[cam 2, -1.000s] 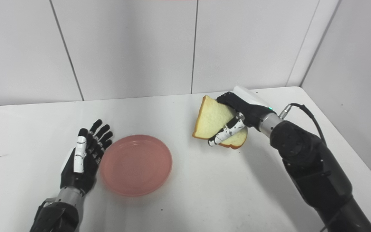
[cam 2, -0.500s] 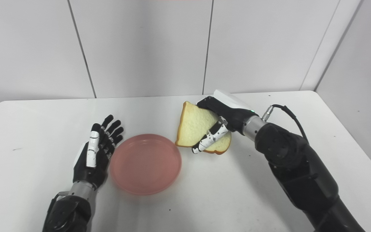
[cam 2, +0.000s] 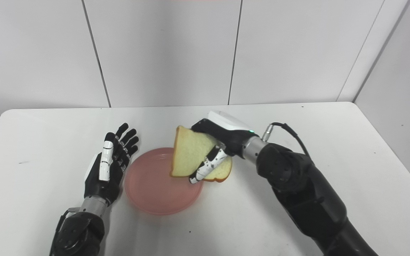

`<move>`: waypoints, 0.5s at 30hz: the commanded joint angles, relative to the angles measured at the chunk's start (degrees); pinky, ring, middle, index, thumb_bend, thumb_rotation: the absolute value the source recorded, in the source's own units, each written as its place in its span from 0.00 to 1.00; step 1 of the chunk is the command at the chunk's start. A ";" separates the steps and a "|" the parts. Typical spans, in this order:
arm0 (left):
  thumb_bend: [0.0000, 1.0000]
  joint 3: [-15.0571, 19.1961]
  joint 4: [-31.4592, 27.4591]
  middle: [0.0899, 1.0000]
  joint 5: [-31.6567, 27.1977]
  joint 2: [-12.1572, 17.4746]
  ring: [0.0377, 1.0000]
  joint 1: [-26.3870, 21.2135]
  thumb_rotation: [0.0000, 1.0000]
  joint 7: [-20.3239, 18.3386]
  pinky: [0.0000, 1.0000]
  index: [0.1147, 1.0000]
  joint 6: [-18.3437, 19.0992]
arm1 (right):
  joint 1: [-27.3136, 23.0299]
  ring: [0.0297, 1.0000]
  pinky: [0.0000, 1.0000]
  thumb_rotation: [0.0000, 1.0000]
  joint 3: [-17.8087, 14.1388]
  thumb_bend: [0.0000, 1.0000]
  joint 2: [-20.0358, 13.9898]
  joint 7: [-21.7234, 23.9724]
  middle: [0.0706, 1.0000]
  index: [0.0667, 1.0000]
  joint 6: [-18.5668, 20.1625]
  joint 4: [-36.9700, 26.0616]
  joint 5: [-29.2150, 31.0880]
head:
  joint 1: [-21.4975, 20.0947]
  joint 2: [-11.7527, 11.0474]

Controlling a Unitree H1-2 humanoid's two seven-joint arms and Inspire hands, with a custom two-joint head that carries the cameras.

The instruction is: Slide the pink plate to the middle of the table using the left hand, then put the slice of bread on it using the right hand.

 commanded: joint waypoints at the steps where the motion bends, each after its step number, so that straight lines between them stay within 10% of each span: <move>1: 0.74 -0.14 -2.49 0.92 0.47 -0.02 0.93 -2.49 0.96 0.29 0.96 0.91 -0.24 | -3.29 0.25 0.18 0.00 -0.15 0.52 0.78 0.10 0.35 0.48 0.29 -0.64 -0.95 | 0.13 0.01; 15: 0.75 0.19 -1.72 0.93 1.29 0.55 0.94 -3.15 0.96 0.61 0.98 0.92 -0.46 | -3.56 0.30 0.23 0.00 2.58 0.52 4.37 -1.64 0.36 0.49 -4.37 5.72 -2.61 | 0.86 -0.06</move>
